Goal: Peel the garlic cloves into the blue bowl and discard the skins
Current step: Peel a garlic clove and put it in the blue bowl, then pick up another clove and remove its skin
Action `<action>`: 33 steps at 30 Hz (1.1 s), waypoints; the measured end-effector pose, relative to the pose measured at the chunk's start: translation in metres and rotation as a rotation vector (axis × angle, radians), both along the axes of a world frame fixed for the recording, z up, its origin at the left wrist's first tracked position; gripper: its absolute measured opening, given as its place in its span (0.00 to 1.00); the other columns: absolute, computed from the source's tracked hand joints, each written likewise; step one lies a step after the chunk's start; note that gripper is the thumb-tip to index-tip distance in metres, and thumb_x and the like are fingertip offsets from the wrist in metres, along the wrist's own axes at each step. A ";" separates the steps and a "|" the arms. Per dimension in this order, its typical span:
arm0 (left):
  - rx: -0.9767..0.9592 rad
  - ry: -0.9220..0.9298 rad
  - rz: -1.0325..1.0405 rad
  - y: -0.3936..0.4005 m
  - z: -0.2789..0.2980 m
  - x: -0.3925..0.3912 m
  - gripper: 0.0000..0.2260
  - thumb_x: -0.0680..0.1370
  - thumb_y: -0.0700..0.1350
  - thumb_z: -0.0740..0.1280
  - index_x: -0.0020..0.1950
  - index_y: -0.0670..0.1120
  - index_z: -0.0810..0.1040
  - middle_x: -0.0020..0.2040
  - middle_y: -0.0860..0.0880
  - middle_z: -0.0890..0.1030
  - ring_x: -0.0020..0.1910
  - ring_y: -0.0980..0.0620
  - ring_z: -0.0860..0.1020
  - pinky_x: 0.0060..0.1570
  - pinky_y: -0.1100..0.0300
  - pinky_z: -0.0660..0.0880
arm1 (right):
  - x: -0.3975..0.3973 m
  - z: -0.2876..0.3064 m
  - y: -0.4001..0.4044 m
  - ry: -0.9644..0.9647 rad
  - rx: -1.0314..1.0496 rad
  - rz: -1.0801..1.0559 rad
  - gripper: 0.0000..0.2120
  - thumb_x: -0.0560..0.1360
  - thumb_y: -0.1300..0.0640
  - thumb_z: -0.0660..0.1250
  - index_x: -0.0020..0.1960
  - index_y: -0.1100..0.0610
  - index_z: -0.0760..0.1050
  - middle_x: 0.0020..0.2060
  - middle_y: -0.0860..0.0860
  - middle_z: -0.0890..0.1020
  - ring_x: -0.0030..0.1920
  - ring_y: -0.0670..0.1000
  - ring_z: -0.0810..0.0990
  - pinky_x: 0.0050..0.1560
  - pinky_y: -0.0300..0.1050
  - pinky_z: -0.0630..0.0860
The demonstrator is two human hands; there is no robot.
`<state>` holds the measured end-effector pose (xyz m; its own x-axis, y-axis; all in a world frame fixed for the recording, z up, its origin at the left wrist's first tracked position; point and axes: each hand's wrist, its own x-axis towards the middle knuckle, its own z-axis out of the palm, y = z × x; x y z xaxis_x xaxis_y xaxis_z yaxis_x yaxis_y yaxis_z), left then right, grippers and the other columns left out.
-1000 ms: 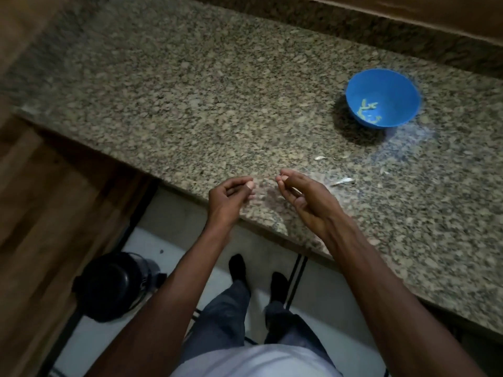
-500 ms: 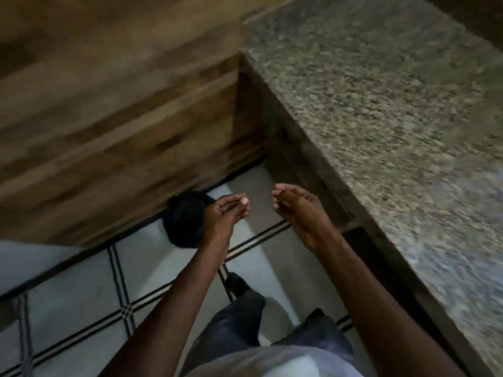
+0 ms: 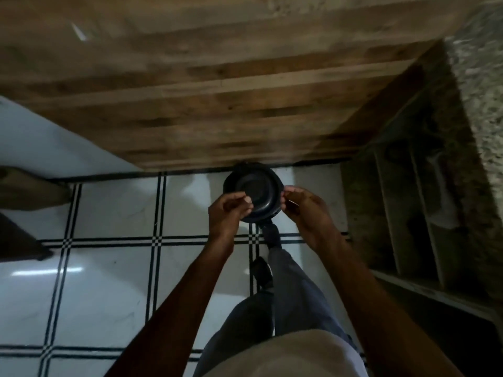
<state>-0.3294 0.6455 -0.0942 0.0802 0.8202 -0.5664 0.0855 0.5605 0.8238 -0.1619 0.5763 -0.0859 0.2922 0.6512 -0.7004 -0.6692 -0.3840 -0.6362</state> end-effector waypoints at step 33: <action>-0.581 0.002 0.156 0.131 -0.413 0.031 0.18 0.87 0.44 0.58 0.77 0.40 0.69 0.71 0.40 0.76 0.64 0.44 0.79 0.53 0.59 0.79 | -0.050 -0.409 0.166 -0.449 -0.205 0.653 0.20 0.85 0.62 0.62 0.76 0.60 0.71 0.71 0.58 0.77 0.69 0.54 0.77 0.70 0.45 0.73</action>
<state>-0.2988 0.7765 -0.5074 -0.0178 0.3786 -0.9254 -0.0326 0.9248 0.3790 -0.2122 0.7423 -0.4944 0.1794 0.6587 -0.7307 0.0320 -0.7463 -0.6649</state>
